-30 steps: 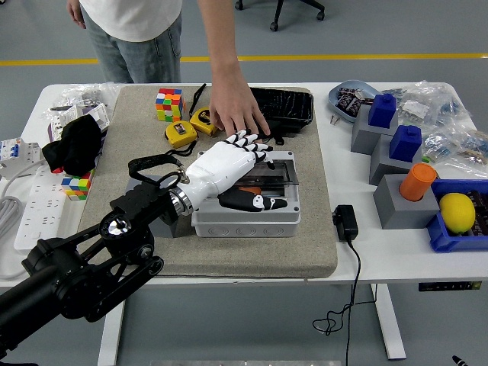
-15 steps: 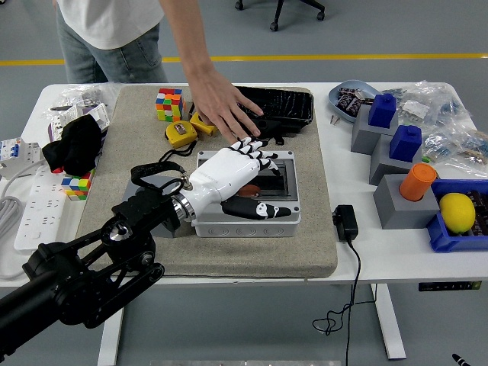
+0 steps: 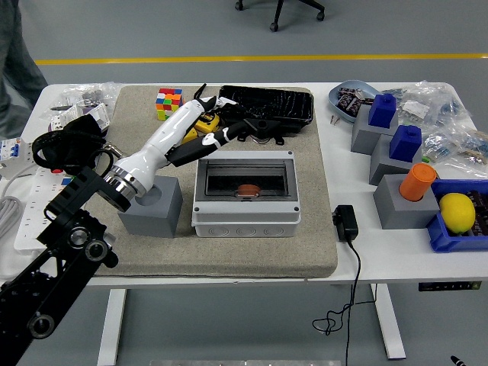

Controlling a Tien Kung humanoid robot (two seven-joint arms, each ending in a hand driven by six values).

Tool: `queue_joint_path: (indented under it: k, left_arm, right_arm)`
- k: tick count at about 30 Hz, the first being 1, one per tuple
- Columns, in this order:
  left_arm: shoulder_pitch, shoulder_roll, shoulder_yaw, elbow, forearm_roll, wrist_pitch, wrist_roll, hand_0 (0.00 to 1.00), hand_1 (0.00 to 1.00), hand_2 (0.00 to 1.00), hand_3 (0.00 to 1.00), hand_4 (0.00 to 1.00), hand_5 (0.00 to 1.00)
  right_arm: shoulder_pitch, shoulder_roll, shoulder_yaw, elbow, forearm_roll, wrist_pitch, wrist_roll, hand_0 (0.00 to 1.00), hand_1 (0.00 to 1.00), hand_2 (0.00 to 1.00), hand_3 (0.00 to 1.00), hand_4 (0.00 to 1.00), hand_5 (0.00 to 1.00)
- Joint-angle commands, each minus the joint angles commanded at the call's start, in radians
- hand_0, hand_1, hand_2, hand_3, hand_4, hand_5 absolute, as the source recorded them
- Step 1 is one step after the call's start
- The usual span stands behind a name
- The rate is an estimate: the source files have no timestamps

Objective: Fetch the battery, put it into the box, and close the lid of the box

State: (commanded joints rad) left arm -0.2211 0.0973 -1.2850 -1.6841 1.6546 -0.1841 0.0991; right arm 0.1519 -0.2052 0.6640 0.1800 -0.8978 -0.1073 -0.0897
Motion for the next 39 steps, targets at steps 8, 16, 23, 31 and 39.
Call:
queue_joint_path:
  k: [8,16,23,31,39]
  left_arm:
    - [0.127,-0.007,-0.323,0.033,-0.345,-0.173,0.055,0.847,0.852,0.827,0.789,0.998,0.982]
    - [0.201,-0.034,-0.438,0.066,-0.676,-0.014,-0.046,0.915,0.962,0.918,0.898,0.998,0.990]
    - [0.207,-0.029,-0.426,0.032,-0.606,0.229,-0.154,0.897,0.962,0.910,0.888,0.998,0.990]
    - [0.202,-0.037,-0.382,0.032,-0.274,0.362,-0.228,0.877,0.949,0.883,0.855,0.998,0.979]
    - [0.191,-0.036,-0.347,0.034,0.031,0.402,-0.257,0.849,0.911,0.845,0.816,0.998,0.961]
  right_arm:
    - [0.004,0.001,-0.026,0.000,0.026,0.002,0.008,0.983,0.968,0.904,0.859,0.998,0.998]
    - [0.016,-0.002,-0.043,0.000,0.047,0.003,0.025,0.998,0.959,0.901,0.862,0.998,0.998]
    - [0.015,-0.009,0.021,0.000,-0.018,-0.027,0.050,0.998,0.938,0.889,0.855,0.998,0.998]
    - [0.008,-0.009,0.059,0.000,-0.116,-0.068,0.075,0.908,0.782,0.738,0.704,0.998,0.826]
    - [0.035,-0.025,0.056,0.000,-0.125,-0.118,0.099,0.500,0.342,0.306,0.194,0.849,0.507]
